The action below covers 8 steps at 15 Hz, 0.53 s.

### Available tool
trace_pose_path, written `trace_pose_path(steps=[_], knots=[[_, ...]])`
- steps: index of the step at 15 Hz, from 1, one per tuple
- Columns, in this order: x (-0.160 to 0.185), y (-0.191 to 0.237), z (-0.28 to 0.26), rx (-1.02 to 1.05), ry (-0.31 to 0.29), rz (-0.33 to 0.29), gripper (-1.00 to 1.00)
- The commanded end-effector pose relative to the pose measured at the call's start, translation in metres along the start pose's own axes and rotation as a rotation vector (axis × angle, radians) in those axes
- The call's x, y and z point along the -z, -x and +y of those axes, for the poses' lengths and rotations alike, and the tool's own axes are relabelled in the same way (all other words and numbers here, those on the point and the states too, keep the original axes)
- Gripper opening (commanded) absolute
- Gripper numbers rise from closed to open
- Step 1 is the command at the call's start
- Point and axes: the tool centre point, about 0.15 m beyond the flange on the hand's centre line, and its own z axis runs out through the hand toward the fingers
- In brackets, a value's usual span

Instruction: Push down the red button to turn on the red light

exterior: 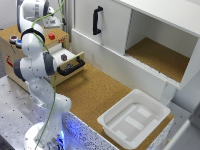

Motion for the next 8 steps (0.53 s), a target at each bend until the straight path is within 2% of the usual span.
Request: trace_pose_path(steps=[1, 4, 8], knots=[[-0.013, -0.064, -0.047, 0.203, 0.000, -0.167, 1.00], [-0.023, -0.087, -0.069, 0.242, 0.028, -0.206, 1.00], [-0.035, -0.116, -0.070, 0.142, 0.012, -0.215, 1.00]])
